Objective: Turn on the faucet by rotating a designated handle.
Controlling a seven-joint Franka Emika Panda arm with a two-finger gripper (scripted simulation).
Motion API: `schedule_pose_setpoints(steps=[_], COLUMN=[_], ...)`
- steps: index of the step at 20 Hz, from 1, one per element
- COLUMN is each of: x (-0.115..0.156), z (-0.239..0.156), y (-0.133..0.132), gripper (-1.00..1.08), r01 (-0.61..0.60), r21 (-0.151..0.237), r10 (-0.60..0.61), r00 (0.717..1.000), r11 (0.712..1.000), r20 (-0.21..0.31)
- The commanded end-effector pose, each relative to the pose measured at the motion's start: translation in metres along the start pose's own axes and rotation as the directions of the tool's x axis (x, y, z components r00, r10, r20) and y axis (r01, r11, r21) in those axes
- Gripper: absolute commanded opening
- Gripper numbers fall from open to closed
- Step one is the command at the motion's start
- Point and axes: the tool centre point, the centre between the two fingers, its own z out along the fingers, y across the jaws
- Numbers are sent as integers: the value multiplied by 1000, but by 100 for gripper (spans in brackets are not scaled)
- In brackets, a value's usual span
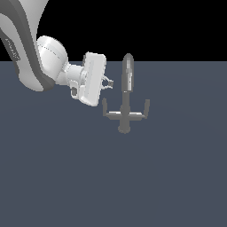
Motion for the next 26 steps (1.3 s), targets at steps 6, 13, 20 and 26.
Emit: schedule_pose_setpoints(steps=[6,13,20,26], x=[-20,-32,-37,-37], z=[-5,-8,-10,-10], y=[32,54,65,66], gripper=[-100,-100,-100,-100], r01=[211,341,401,407], r21=[68,111,131,133], r10=[-212,-343,-403,-409], r00=[977,939,915,912], r11=[975,934,907,904], r20=[8,-1,-9,-10])
